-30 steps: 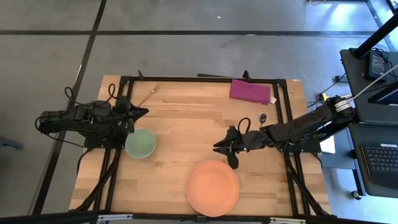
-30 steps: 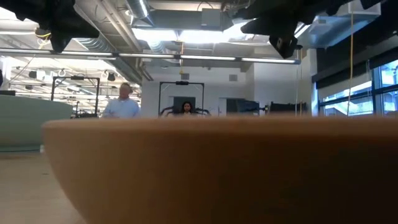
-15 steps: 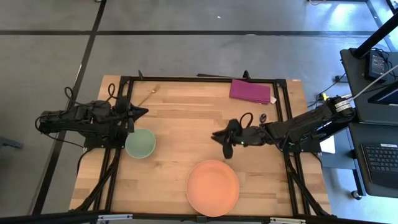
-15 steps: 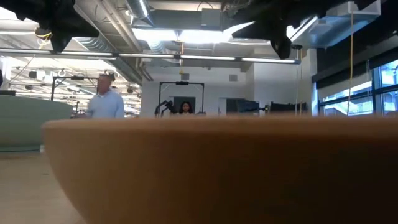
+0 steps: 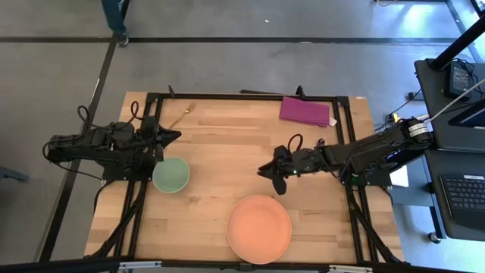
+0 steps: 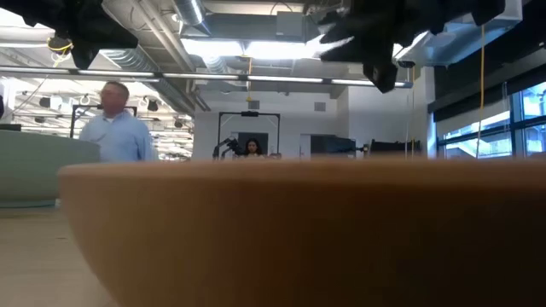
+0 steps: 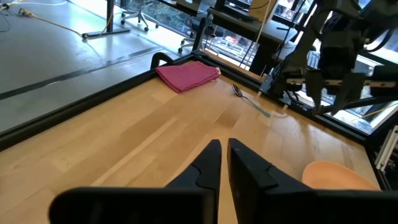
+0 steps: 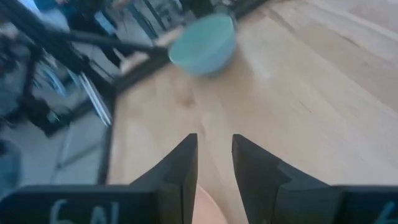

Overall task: Set table place
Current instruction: Put the light orange plate to the center of the table

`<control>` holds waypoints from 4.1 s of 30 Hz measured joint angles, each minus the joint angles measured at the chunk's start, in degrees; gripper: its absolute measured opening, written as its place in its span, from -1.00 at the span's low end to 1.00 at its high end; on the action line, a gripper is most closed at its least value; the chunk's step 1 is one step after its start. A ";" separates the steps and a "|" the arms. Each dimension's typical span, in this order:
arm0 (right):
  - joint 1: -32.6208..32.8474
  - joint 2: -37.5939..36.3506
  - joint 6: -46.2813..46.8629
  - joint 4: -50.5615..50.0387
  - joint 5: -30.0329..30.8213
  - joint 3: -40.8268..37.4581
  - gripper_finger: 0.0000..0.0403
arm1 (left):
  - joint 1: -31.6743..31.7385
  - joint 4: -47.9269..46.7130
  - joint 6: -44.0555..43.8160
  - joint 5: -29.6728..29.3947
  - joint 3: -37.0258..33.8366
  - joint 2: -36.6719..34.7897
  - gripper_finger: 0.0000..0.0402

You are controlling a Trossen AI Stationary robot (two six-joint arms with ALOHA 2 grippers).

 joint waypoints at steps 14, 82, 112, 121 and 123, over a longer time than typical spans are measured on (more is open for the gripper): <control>0.24 0.32 -6.29 -25.86 -2.45 13.53 -0.50 | 0.00 2.68 0.01 -0.09 0.00 0.00 -0.76; 3.93 32.79 -8.21 -37.07 -10.57 24.74 -0.67 | -0.11 3.29 -7.85 4.87 -2.80 0.02 -0.85; -15.34 32.19 -26.78 -67.62 -3.12 59.41 -0.96 | -0.11 3.03 -7.39 4.79 -2.80 0.02 -0.90; -23.16 32.48 -25.49 -54.36 -13.57 45.80 -0.96 | -0.11 2.46 -7.80 4.79 -2.80 0.02 -0.97; -23.61 32.48 -25.69 -51.94 -13.75 42.78 -0.95 | -0.11 2.34 -7.80 4.79 -2.80 0.04 -0.98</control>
